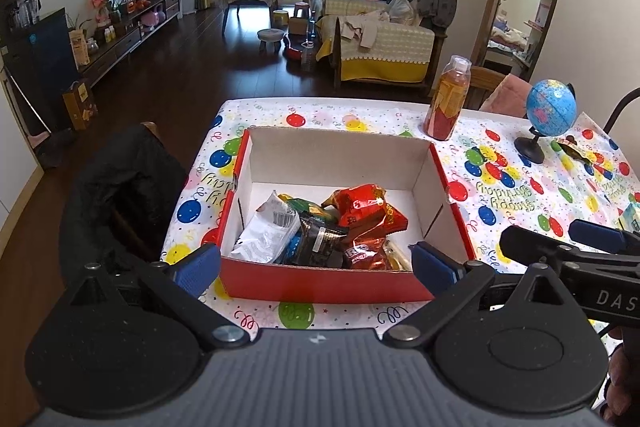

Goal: Organize snacks

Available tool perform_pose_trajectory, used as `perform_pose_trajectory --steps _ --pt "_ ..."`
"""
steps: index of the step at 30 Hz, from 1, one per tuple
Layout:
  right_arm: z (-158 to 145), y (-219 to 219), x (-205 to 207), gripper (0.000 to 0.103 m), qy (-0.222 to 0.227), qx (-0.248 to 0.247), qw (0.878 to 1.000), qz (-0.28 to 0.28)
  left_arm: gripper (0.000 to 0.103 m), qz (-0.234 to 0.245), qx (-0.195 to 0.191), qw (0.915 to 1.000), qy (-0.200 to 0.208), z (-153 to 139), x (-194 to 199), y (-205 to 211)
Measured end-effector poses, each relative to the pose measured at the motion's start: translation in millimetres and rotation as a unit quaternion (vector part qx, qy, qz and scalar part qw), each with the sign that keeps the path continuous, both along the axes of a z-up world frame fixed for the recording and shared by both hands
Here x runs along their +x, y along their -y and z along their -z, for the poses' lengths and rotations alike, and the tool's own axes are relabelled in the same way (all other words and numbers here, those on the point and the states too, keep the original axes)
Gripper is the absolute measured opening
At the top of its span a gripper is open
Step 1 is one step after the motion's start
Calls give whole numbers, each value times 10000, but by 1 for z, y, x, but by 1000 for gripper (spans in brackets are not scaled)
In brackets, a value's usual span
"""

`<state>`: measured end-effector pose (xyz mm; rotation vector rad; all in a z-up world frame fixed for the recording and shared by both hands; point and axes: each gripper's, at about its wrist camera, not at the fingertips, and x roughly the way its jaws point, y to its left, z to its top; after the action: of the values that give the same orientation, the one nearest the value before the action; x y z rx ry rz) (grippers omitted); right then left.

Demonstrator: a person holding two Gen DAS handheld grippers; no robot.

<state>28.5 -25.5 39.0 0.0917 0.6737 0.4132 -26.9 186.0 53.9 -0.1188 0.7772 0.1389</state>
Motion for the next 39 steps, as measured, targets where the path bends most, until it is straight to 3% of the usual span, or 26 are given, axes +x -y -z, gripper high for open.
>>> perform_pose_trajectory --steps 16,39 --pt "-3 1 -3 102 69 -8 10000 -38 102 -23 25 9998 203 -5 -6 4" --pt "-2 0 -7 102 -37 -15 10000 -2 102 -27 -79 9999 85 -1 -9 4"
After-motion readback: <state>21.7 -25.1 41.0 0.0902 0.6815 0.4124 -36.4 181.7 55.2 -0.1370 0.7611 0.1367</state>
